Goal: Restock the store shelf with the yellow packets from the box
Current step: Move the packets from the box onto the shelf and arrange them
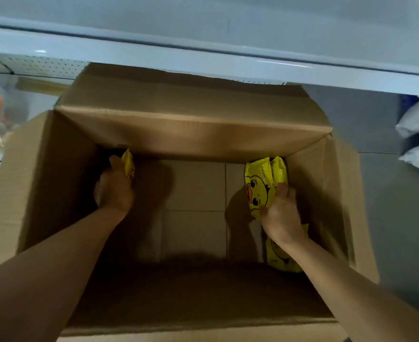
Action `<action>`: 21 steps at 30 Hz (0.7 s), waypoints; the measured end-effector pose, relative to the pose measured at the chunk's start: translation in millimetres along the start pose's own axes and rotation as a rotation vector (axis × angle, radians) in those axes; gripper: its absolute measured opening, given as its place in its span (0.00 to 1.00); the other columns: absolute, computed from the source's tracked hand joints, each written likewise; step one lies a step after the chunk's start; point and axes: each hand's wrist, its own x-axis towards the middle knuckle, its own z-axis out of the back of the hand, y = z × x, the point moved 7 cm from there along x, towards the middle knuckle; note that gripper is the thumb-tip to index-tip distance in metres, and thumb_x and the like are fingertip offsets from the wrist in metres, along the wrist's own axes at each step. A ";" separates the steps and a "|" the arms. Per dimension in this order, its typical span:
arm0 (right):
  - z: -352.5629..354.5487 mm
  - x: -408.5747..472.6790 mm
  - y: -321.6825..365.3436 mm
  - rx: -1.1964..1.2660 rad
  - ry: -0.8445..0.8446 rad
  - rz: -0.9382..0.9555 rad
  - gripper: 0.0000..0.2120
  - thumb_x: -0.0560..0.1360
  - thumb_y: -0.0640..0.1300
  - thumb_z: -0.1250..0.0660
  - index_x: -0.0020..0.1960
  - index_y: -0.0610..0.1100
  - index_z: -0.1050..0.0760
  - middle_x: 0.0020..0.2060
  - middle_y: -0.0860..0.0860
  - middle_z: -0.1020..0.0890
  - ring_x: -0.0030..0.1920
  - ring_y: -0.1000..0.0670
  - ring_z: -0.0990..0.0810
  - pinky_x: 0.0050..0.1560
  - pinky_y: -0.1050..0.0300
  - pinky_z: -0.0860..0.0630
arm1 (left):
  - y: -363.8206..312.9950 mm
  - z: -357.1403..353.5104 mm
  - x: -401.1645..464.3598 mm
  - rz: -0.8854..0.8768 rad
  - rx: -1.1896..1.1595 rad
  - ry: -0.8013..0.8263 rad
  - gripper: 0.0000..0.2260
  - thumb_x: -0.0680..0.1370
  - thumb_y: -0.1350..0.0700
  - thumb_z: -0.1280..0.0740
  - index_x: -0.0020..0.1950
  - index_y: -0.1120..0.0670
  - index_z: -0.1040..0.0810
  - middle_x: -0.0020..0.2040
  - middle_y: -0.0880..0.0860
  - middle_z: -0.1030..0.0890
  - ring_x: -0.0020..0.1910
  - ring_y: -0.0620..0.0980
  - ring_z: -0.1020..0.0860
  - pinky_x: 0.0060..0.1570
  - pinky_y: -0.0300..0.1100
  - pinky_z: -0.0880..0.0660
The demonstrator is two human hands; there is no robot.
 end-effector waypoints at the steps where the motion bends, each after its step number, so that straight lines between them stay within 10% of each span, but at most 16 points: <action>1: -2.4 2.3 -1.2 -0.002 -0.001 -0.019 0.32 0.70 0.33 0.30 0.68 0.35 0.42 0.65 0.39 0.36 0.63 0.37 0.31 0.62 0.47 0.28 | -1.2 1.9 -1.2 0.017 -0.043 0.010 0.18 0.75 0.62 0.35 0.63 0.59 0.34 0.55 0.67 0.24 0.53 0.69 0.25 0.47 0.56 0.27; 14: -22.7 38.7 2.1 -0.140 -0.126 -0.125 0.10 0.77 0.36 0.38 0.57 0.36 0.27 0.57 0.40 0.25 0.57 0.41 0.25 0.54 0.51 0.27 | -58.5 -25.8 -40.7 -0.143 -0.279 0.238 0.04 0.73 0.58 0.32 0.46 0.51 0.18 0.44 0.54 0.16 0.45 0.55 0.20 0.42 0.43 0.26; 21: -11.5 21.9 11.0 0.072 -0.090 -0.115 0.12 0.80 0.38 0.43 0.61 0.41 0.28 0.49 0.42 0.20 0.47 0.41 0.22 0.39 0.57 0.30 | -56.6 7.1 -44.4 -0.078 -0.256 0.224 0.07 0.76 0.52 0.33 0.52 0.49 0.18 0.50 0.54 0.18 0.50 0.56 0.21 0.48 0.46 0.24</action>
